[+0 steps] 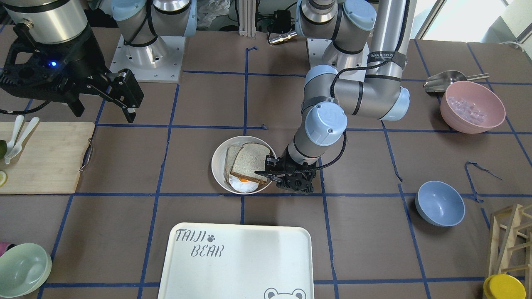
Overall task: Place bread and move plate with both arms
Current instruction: 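Grip the plate rim with the left gripper and lift it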
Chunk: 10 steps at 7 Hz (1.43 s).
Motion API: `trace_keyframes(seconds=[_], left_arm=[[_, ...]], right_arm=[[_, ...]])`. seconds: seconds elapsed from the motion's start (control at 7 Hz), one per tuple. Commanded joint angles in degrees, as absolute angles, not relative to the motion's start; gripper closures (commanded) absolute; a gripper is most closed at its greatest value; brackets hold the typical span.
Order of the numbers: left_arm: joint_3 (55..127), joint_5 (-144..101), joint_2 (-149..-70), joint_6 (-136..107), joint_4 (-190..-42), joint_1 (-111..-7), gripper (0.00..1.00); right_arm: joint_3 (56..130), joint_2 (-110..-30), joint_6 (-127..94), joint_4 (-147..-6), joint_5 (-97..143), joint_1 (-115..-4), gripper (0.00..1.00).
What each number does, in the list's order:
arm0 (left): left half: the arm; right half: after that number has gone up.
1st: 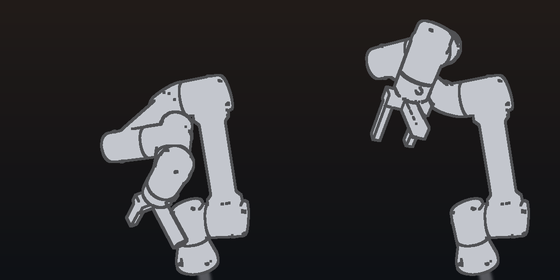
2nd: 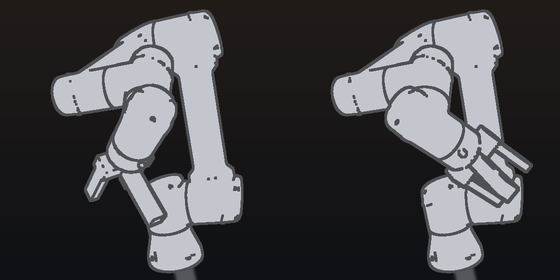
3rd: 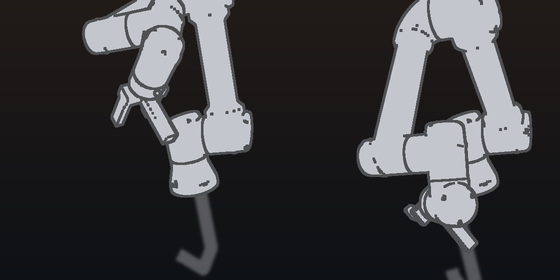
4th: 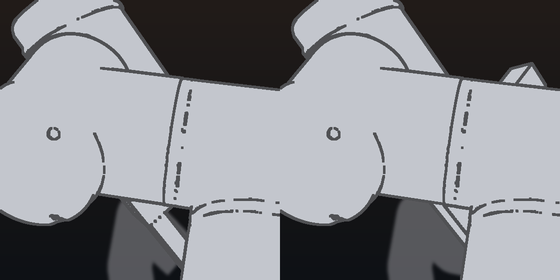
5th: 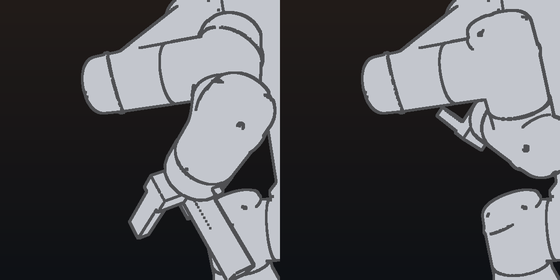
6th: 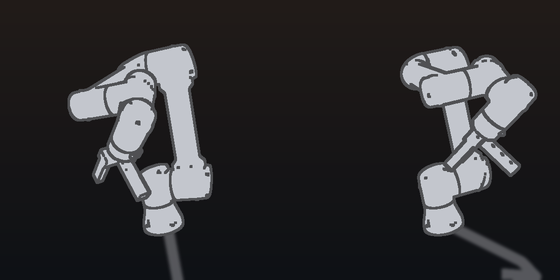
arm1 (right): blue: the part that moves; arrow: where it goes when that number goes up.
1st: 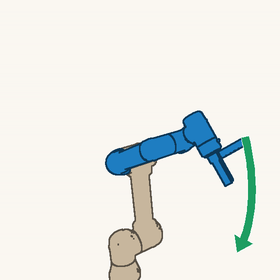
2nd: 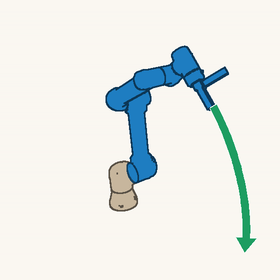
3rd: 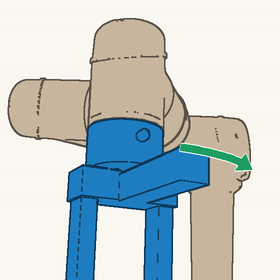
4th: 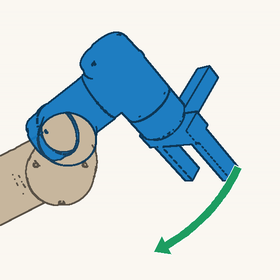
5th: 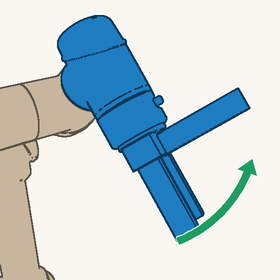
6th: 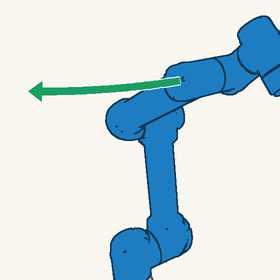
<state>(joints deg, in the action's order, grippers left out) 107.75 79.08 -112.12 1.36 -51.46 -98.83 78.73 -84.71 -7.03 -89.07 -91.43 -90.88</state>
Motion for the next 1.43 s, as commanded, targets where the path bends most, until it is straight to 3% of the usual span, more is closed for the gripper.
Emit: trace_keyframes(seconds=[0.0,0.71,0.86,1.0,1.14,1.29], left_arm=[[109.2,78.5,-112.4,0.6,-51.5,-98.8,0.43],[110.0,77.5,-112.9,0.7,-51.6,-98.9,0.48],[109.9,76.8,-113.2,0.8,-51.5,-99.0,0.56],[109.9,76.5,-113.5,0.5,-51.6,-99.0,0.72],[109.8,74.6,-113.6,-1.0,-51.6,-99.0,1.0],[109.7,73.3,-113.5,-4.1,-51.5,-99.0,1.0]], right_arm=[[78.7,-84.6,-7.0,-89.0,-91.4,-90.9,0.0],[78.7,-84.6,-6.9,-89.0,-91.3,-90.9,0.0],[78.7,-84.6,-6.9,-89.1,-91.2,-90.9,0.0],[78.7,-84.7,-6.9,-89.0,-91.2,-90.9,0.0],[78.7,-84.6,-6.9,-89.0,-91.3,-90.9,0.0],[78.7,-84.6,-6.9,-89.2,-91.2,-90.9,0.0]])
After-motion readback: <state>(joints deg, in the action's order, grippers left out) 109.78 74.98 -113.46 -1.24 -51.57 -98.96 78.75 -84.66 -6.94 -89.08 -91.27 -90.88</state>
